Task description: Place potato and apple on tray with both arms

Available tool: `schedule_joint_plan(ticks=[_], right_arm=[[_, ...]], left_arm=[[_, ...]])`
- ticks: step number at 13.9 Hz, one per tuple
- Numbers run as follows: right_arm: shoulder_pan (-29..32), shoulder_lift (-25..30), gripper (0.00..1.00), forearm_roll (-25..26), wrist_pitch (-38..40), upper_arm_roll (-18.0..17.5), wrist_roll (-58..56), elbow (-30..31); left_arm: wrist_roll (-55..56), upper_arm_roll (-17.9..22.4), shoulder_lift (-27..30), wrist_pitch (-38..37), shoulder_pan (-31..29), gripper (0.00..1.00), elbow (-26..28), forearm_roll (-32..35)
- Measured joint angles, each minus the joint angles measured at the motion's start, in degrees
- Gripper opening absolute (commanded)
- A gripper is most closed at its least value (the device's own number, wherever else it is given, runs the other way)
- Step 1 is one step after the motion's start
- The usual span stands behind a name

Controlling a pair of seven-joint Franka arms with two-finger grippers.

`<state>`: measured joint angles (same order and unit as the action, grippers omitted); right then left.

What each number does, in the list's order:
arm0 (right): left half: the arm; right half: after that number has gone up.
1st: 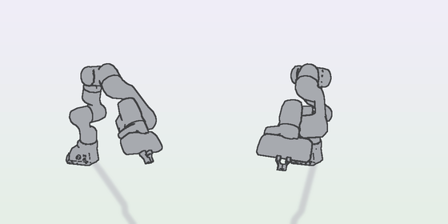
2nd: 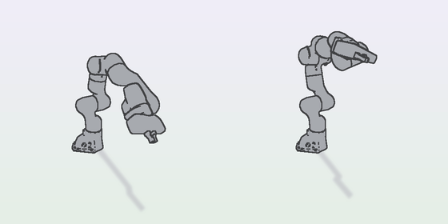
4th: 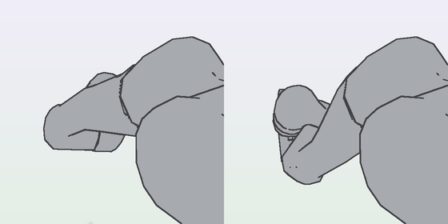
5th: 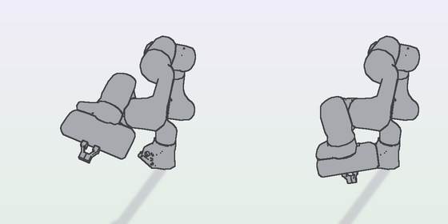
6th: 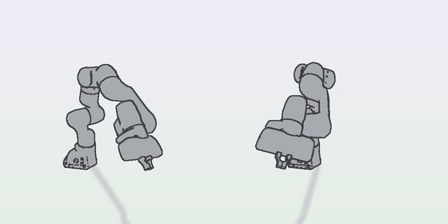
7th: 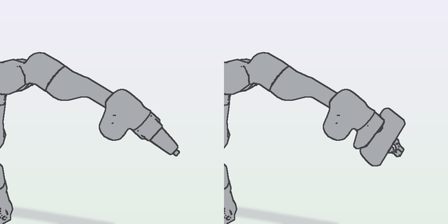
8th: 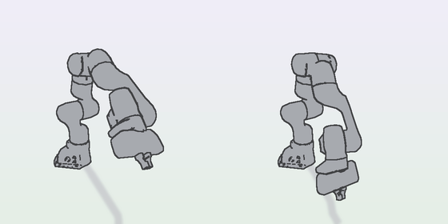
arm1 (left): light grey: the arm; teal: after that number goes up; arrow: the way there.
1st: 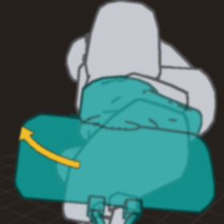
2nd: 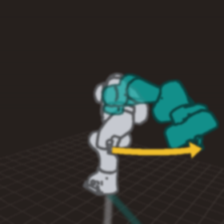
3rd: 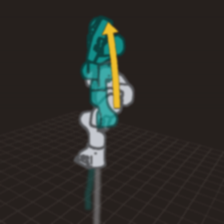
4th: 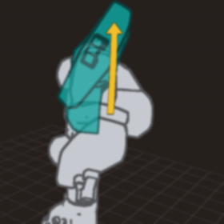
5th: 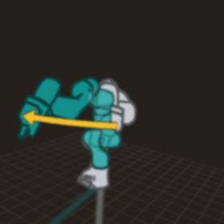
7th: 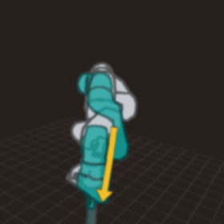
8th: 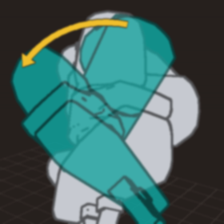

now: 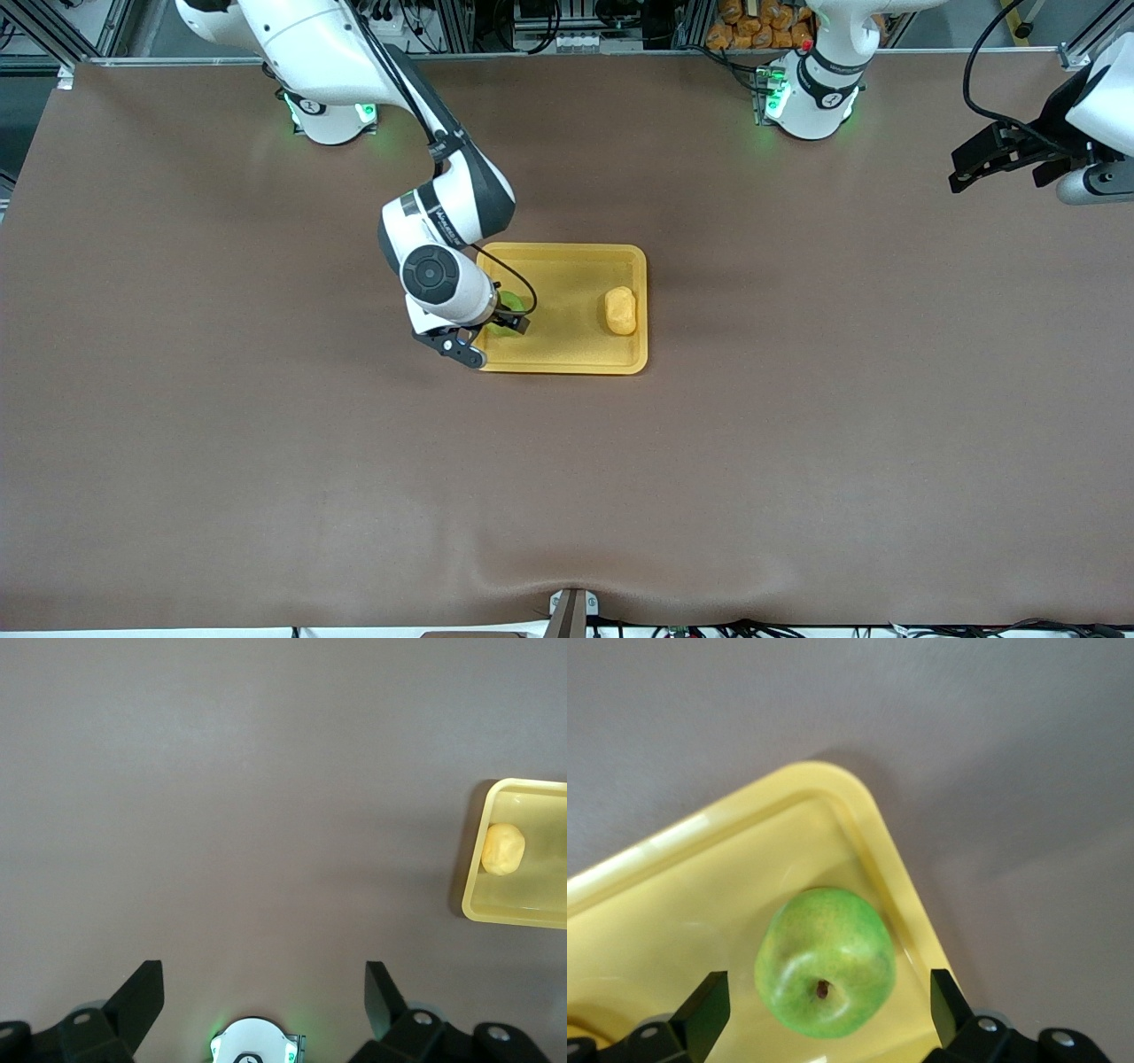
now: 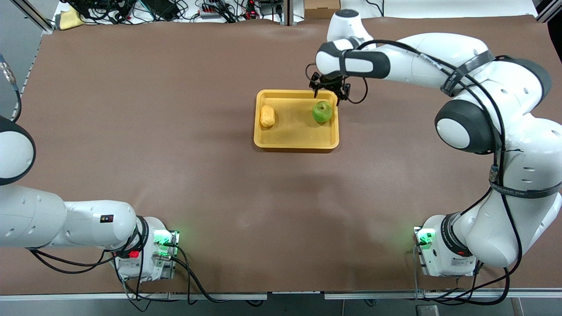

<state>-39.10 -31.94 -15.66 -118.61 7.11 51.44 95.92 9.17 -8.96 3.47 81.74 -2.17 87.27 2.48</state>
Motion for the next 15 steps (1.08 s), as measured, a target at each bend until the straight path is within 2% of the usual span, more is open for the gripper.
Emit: schedule_joint_plan(ticks=[6, 9, 15], right_arm=[[1.2, 3.5, 1.00, 0.1, 5.9, 4.1, -1.1, -7.1], [4.2, 3.6, 1.00, 0.2, 13.3, 4.7, -6.6, -13.0], [10.9, 4.8, 1.00, 0.2, 21.9, 7.9, -11.7, -17.9]], left_arm=[[0.1, 0.1, 0.0, 0.0, 0.0, 1.00, 0.0, 0.0], [3.1, -0.2, 0.0, -0.1, 0.0, 1.00, 0.0, 0.0], [4.3, -0.5, 0.0, -0.5, 0.1, 1.00, 0.0, 0.0]])
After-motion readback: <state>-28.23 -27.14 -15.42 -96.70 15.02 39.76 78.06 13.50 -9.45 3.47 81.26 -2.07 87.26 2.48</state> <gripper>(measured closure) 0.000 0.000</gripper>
